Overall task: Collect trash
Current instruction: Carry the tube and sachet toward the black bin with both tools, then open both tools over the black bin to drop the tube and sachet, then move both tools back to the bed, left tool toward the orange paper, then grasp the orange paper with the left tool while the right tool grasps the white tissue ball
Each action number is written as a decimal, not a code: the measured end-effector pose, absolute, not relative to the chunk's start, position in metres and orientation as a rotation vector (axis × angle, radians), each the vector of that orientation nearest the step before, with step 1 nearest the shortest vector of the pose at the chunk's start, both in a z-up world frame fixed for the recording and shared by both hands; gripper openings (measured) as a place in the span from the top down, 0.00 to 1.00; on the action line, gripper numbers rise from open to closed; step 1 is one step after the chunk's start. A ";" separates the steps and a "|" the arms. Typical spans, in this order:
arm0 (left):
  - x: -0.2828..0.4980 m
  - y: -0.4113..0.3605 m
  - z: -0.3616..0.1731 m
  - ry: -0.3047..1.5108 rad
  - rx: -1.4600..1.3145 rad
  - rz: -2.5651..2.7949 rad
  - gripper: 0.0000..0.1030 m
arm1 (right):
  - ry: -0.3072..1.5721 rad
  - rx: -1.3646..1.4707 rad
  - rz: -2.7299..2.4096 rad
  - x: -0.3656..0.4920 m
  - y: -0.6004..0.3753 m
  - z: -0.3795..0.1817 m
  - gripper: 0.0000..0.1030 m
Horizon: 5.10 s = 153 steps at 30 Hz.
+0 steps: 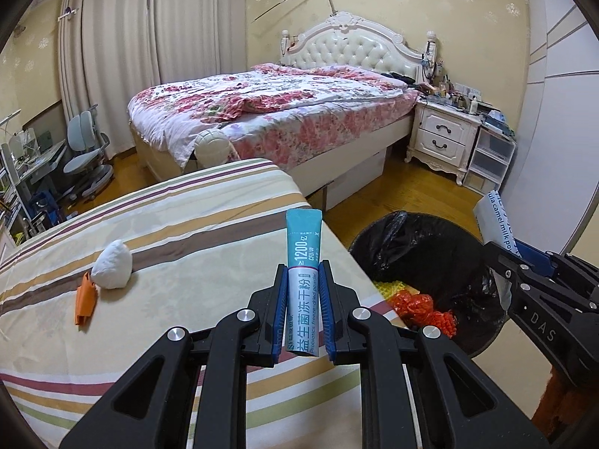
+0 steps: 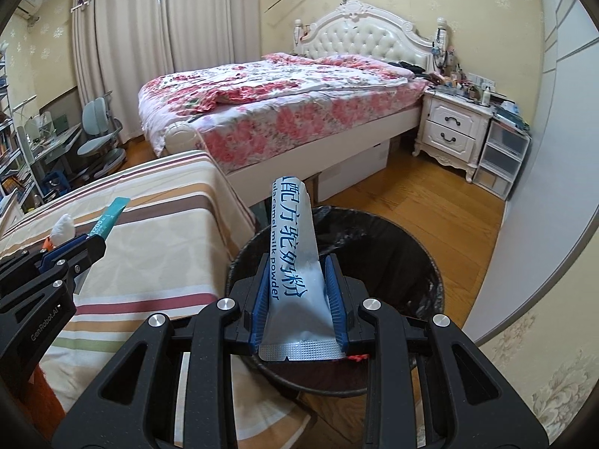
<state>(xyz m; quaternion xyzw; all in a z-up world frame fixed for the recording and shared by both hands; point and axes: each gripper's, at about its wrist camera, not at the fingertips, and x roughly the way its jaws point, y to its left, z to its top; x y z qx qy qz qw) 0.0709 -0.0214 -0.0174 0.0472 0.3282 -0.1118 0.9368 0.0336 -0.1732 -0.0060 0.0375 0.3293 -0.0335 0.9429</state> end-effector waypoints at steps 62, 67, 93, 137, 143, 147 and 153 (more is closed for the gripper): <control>0.105 -0.078 -0.033 0.686 0.220 -0.187 0.30 | 0.691 0.178 -0.193 0.056 -0.229 -0.026 0.37; 0.099 -0.049 -0.032 0.692 0.208 -0.140 0.30 | 0.691 0.170 -0.148 0.055 -0.207 -0.023 0.36; 0.089 0.144 -0.049 0.779 0.052 0.202 0.33 | 0.787 0.041 0.182 0.079 -0.035 -0.032 0.36; 0.100 0.279 -0.059 0.866 -0.058 0.299 0.72 | 0.845 -0.130 0.431 0.110 0.144 -0.037 0.35; 0.099 0.290 -0.059 0.863 -0.068 0.316 0.72 | 0.855 -0.131 0.419 0.121 0.159 -0.038 0.35; 0.099 0.294 -0.060 0.863 -0.085 0.317 0.72 | 0.862 -0.130 0.404 0.128 0.165 -0.039 0.35; 0.099 0.295 -0.061 0.862 -0.093 0.309 0.72 | 0.876 -0.132 0.396 0.131 0.166 -0.042 0.53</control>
